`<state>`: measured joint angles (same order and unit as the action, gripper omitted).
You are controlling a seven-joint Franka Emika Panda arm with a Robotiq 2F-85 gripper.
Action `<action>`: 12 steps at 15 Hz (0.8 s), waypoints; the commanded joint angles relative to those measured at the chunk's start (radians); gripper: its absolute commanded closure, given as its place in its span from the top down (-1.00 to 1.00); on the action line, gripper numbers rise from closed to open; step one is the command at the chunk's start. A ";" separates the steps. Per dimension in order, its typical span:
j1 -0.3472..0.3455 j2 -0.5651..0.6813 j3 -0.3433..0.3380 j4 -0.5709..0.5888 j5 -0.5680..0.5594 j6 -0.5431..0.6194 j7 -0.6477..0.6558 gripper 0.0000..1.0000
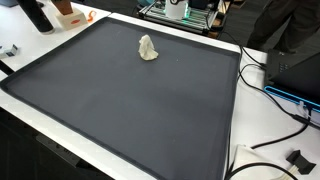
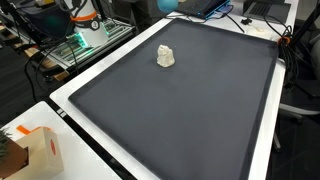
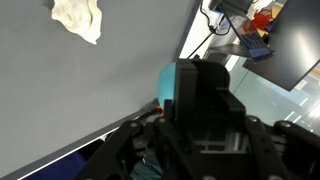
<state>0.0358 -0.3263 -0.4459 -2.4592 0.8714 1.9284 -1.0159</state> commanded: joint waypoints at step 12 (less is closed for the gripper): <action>-0.169 0.335 0.197 0.049 0.245 0.017 -0.064 -0.50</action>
<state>-0.1038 -0.0278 -0.2860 -2.4280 1.0884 1.9254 -1.0914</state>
